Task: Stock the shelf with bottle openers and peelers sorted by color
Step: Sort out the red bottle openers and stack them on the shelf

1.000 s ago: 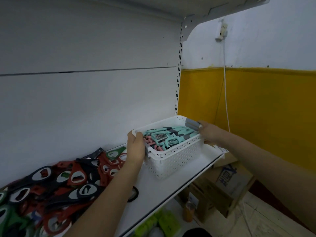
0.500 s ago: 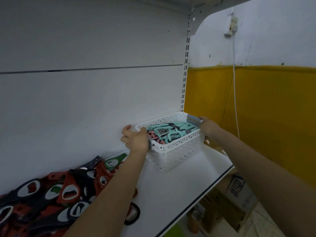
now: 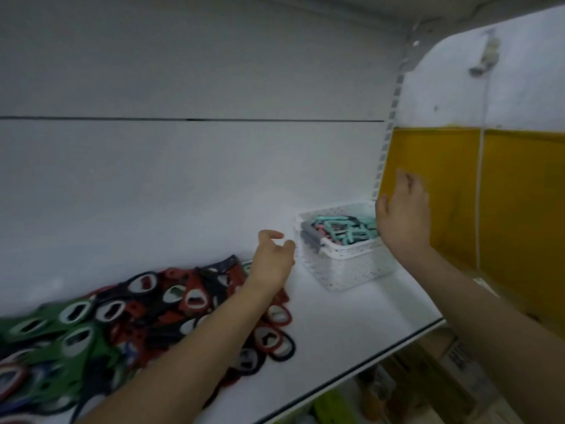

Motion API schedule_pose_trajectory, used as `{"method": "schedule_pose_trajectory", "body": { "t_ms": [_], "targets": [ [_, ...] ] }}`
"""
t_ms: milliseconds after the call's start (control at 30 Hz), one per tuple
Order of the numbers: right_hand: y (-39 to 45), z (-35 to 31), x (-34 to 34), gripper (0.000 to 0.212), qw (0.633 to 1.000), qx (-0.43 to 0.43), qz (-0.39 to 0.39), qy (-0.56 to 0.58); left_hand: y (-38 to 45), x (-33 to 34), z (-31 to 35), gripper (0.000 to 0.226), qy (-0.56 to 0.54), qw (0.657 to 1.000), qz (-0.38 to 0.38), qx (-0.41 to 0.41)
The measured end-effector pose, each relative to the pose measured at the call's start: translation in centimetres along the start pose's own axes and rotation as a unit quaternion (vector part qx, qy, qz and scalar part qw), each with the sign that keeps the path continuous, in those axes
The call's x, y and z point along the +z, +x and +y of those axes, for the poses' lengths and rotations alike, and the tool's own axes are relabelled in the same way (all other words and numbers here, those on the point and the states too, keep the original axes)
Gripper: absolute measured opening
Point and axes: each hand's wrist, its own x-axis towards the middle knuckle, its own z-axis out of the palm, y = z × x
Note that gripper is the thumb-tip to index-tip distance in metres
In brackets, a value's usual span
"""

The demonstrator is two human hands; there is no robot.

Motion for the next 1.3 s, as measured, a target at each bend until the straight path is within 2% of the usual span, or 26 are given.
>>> {"method": "schedule_pose_trajectory", "body": {
  "t_ms": [67,133,200,267,333,400,467,567,733,867,967,1033,1133,1200,1300],
  "targets": [
    [-1.9,-4.2,-0.8,0.046,0.992,-0.079,0.031,0.093,-3.9,-4.2,-0.5,0.013,0.097,0.988,-0.022,0.121],
    [-4.4,-8.7,-1.3,0.044,0.976,-0.128,-0.020,0.178,-6.7,-8.5,-1.7,0.013,0.229,0.947,-0.026,0.226],
    [-7.5,-12.4,-1.1,0.048,0.955,-0.168,-0.107,0.218,-8.4,-12.5,-3.3,0.025,0.368,0.885,-0.026,0.283],
    [-10.3,-15.4,-0.5,0.056,0.932,-0.200,-0.204,0.223,-9.7,-15.9,-5.2,0.046,0.475,0.833,-0.033,0.281],
    [-12.9,-17.8,0.2,0.066,0.903,-0.212,-0.304,0.216,-11.1,-18.7,-7.0,0.062,0.553,0.795,-0.039,0.245],
    [-15.0,-19.7,1.2,0.072,0.877,-0.219,-0.381,0.197,-12.1,-21.3,-8.7,0.073,0.601,0.773,-0.043,0.199],
    [-16.8,-21.3,2.1,0.075,0.857,-0.232,-0.421,0.187,-12.6,-23.7,-9.7,0.077,0.626,0.760,-0.028,0.173],
    [-18.5,-24.5,3.2,0.071,0.848,-0.248,-0.416,0.213,-12.7,-27.2,-10.6,0.079,0.622,0.768,0.021,0.150],
    [-19.8,-31.7,4.4,0.061,0.829,-0.283,-0.405,0.262,-11.8,-34.3,-10.8,0.073,0.535,0.838,0.101,0.045],
    [-21.5,-37.5,5.0,0.043,0.813,-0.326,-0.411,0.253,-12.5,-39.8,-13.0,0.040,0.525,0.809,0.264,-0.008],
    [-23.1,-40.6,5.5,0.050,0.796,-0.361,-0.445,0.196,-13.1,-40.9,-13.7,0.029,0.409,0.843,0.337,-0.095],
    [-23.7,-41.6,6.0,0.046,0.785,-0.355,-0.467,0.199,-13.3,-41.2,-13.4,0.019,0.363,0.864,0.336,-0.091],
    [-23.6,-41.5,6.8,0.033,0.775,-0.321,-0.485,0.248,-14.4,-41.1,-12.7,0.025,0.379,0.892,0.238,-0.066],
    [-23.2,-40.9,7.5,0.023,0.776,-0.321,-0.470,0.271,-14.7,-41.2,-12.6,0.024,0.412,0.890,0.187,-0.063],
    [-23.0,-40.3,8.4,0.017,0.793,-0.316,-0.424,0.305,-14.9,-41.6,-12.7,0.019,0.374,0.909,0.180,-0.043]
  ]
}}
